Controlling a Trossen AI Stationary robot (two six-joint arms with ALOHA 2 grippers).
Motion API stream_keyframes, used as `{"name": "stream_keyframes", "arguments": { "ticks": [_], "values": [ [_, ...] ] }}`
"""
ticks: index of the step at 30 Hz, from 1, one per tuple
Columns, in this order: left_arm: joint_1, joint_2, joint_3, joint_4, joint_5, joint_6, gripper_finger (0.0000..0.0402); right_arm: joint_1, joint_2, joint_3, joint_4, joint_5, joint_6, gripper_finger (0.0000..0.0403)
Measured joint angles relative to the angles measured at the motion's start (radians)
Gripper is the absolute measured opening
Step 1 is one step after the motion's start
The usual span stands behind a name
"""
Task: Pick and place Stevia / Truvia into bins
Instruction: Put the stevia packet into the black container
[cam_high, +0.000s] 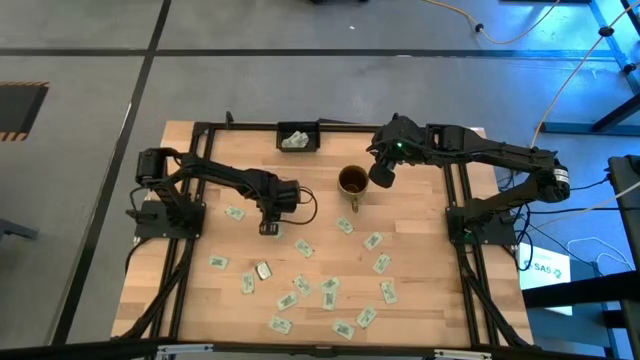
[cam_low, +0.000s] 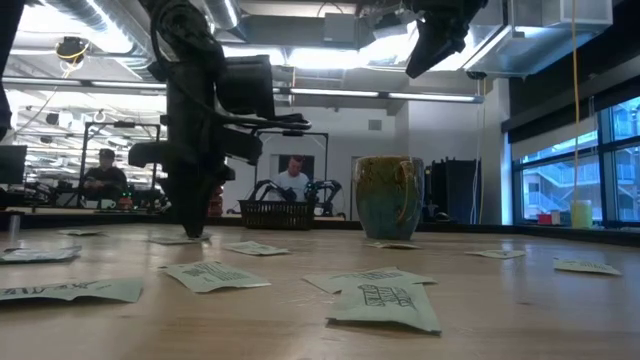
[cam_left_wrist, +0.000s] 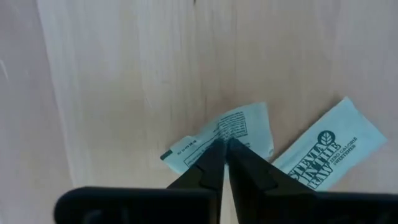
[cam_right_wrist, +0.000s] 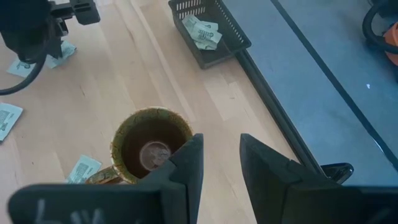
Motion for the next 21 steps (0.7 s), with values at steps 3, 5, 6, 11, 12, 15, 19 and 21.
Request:
{"name": "stream_keyframes", "arguments": {
  "ticks": [3, 5, 6, 11, 12, 15, 19, 21],
  "values": [
    [0.003, -0.009, 0.013, -0.001, -0.016, 0.000, 0.0004, 0.000, 0.000, 0.000, 0.000, 0.000, 0.000, 0.0108],
    [0.011, -0.021, 0.032, -0.016, -0.017, 0.002, 0.0004, 0.000, 0.000, 0.000, 0.000, 0.000, 0.000, 0.0108],
    [0.018, -0.025, 0.043, -0.032, -0.014, 0.002, 0.0004, 0.000, 0.000, 0.000, -0.001, 0.000, 0.000, 0.0108],
    [0.085, -0.093, 0.131, -0.045, 0.024, -0.033, 0.0003, 0.000, 0.000, 0.000, -0.001, 0.000, 0.000, 0.0108],
    [0.104, -0.101, 0.146, -0.056, 0.021, -0.044, 0.0004, 0.000, 0.000, 0.000, -0.001, 0.000, 0.000, 0.0108],
    [0.164, -0.129, 0.211, -0.038, -0.001, -0.072, 0.0005, 0.000, 0.000, 0.000, -0.001, 0.000, 0.000, 0.0108],
    [0.252, -0.131, 0.295, -0.024, -0.092, -0.070, 0.0003, 0.000, 0.000, 0.000, 0.007, 0.000, 0.000, 0.0108],
    [0.299, -0.120, 0.335, 0.015, -0.101, -0.055, 0.0003, 0.000, 0.000, 0.000, 0.012, 0.000, 0.000, 0.0108]
  ]
}}
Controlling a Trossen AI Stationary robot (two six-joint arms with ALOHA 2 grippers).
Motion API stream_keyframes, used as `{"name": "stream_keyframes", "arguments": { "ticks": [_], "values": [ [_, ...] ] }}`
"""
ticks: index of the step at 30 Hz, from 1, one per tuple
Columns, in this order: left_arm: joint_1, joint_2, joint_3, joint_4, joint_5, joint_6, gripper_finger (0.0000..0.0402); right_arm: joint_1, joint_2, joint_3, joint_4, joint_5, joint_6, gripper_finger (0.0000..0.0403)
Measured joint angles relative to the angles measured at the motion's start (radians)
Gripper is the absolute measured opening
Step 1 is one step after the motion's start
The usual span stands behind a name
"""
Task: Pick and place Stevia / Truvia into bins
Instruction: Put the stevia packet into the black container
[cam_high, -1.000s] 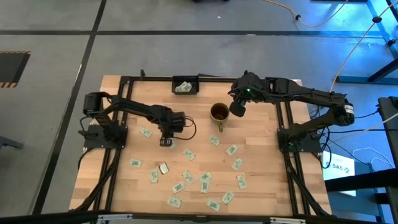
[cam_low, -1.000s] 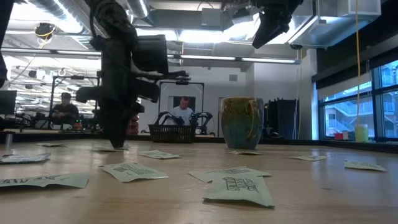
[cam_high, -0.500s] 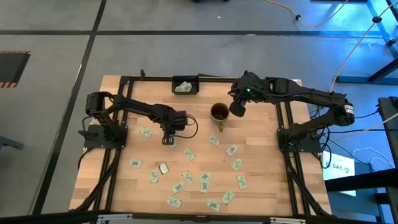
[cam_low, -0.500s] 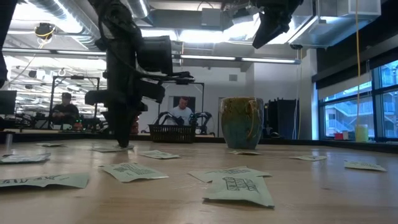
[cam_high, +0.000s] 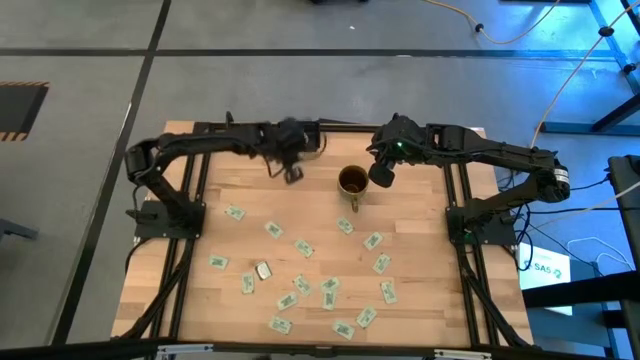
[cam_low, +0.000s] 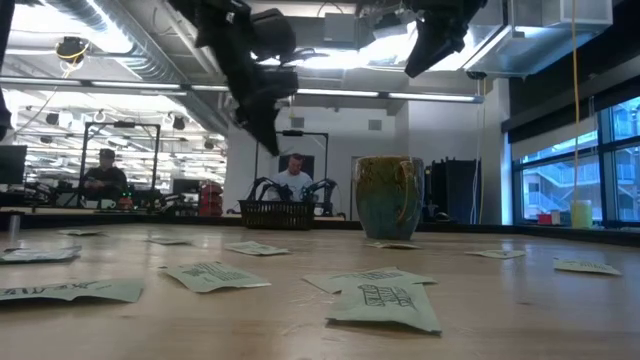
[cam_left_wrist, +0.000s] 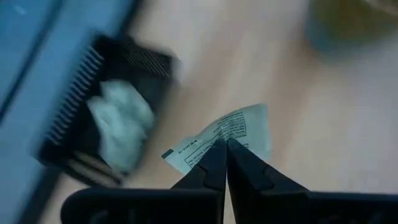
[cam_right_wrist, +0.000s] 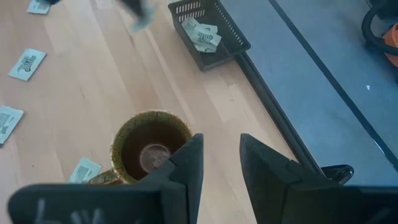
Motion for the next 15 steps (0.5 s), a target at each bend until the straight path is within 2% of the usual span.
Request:
{"name": "stream_keyframes", "arguments": {
  "ticks": [6, 9, 15],
  "values": [
    [0.142, 0.054, 0.038, 0.110, 0.004, -0.005, 0.0007, 0.000, 0.000, 0.000, 0.005, 0.000, 0.001, 0.0108],
    [0.198, 0.096, 0.043, 0.157, 0.060, -0.029, 0.0006, 0.000, 0.000, 0.000, 0.008, 0.000, 0.004, 0.0108],
    [0.245, 0.198, 0.042, 0.182, 0.081, -0.049, 0.0006, -0.003, 0.002, 0.000, 0.010, 0.000, 0.005, 0.0108]
  ]
}}
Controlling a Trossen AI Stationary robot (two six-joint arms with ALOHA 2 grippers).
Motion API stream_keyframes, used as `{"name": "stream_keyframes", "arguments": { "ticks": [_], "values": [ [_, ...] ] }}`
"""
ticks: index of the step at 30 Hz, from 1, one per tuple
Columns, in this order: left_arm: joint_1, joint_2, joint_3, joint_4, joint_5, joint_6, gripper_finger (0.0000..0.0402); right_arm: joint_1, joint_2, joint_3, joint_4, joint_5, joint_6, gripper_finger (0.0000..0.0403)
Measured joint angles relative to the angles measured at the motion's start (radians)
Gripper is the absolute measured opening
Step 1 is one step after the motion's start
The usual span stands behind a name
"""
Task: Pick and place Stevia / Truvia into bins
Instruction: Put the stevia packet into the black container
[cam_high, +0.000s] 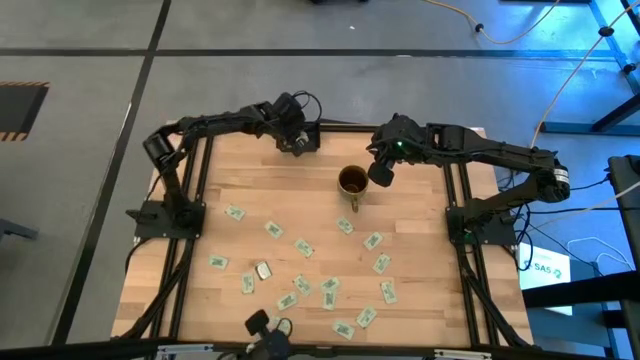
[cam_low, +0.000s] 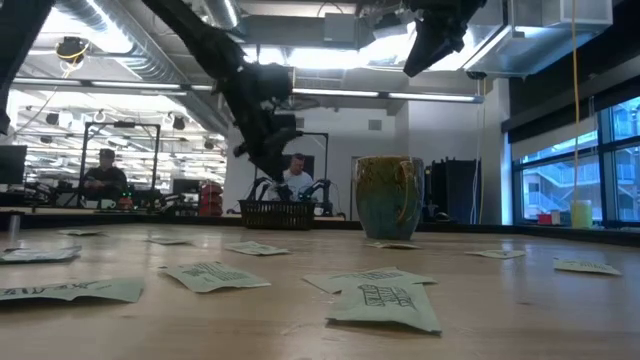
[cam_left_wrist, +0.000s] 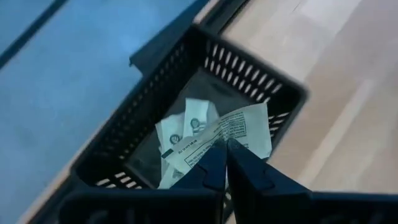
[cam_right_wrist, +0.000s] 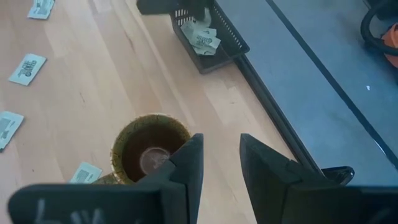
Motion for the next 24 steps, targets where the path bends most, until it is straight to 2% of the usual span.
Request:
{"name": "stream_keyframes", "arguments": {
  "ticks": [5, 12, 21, 24],
  "values": [
    [0.014, 0.060, 0.000, 0.004, 0.001, -0.002, 0.0006, -0.001, 0.002, 0.000, 0.003, 0.000, -0.001, 0.0108],
    [0.030, 0.075, 0.000, 0.015, -0.007, -0.002, 0.0009, -0.001, 0.002, 0.000, 0.005, 0.000, -0.004, 0.0108],
    [0.042, 0.074, 0.000, 0.012, -0.007, -0.025, 0.0050, -0.001, 0.002, 0.000, 0.004, 0.000, -0.008, 0.0108],
    [0.042, 0.055, 0.017, -0.040, -0.007, -0.012, 0.0061, -0.001, 0.002, 0.000, 0.004, 0.000, -0.008, 0.0108]
  ]
}}
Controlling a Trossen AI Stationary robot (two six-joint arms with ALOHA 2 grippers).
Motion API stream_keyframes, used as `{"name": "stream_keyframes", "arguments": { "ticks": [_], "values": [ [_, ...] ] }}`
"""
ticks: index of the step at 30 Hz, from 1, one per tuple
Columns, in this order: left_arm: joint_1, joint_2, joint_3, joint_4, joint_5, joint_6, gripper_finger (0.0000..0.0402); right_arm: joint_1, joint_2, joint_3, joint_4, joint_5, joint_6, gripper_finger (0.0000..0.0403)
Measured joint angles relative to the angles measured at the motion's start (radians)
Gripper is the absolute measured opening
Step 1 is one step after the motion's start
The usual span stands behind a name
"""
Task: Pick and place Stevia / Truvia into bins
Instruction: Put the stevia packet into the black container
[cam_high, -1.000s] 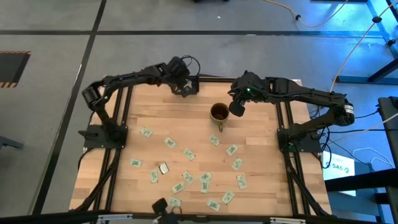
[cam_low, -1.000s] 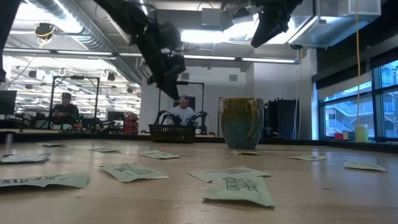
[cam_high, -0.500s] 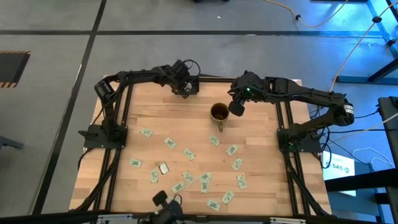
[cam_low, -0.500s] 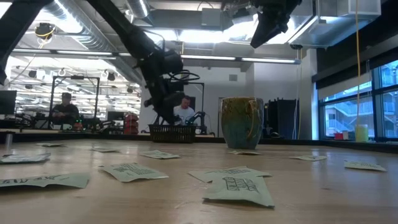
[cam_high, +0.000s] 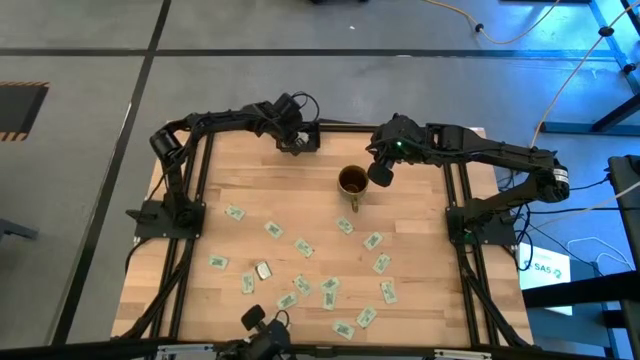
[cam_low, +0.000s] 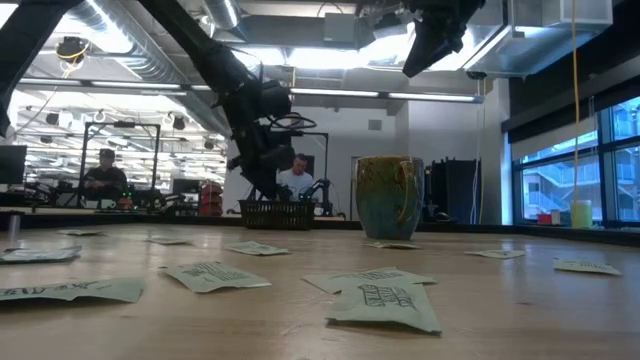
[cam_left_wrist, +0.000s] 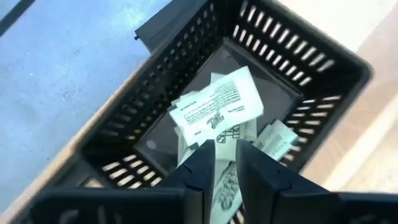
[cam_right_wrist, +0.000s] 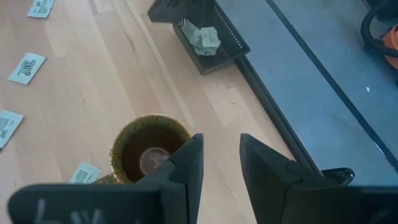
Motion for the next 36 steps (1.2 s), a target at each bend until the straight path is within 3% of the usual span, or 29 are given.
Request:
{"name": "stream_keyframes", "arguments": {
  "ticks": [10, 21, 29, 36],
  "values": [
    [-0.063, -0.224, 0.054, -0.293, 0.009, 0.201, 0.0059, 0.000, 0.000, 0.000, -0.001, 0.000, -0.022, 0.0108],
    [-0.177, -0.456, 0.042, -0.528, 0.021, 0.106, 0.0080, 0.000, 0.000, 0.000, -0.001, 0.000, -0.026, 0.0108],
    [-0.277, -0.579, -0.170, -0.537, 0.062, 0.007, 0.0100, 0.000, 0.000, 0.000, -0.009, 0.000, -0.043, 0.0108],
    [-0.398, -0.623, -0.404, -0.519, 0.061, -0.016, 0.0084, 0.000, 0.000, 0.000, -0.009, 0.000, -0.053, 0.0108]
  ]
}}
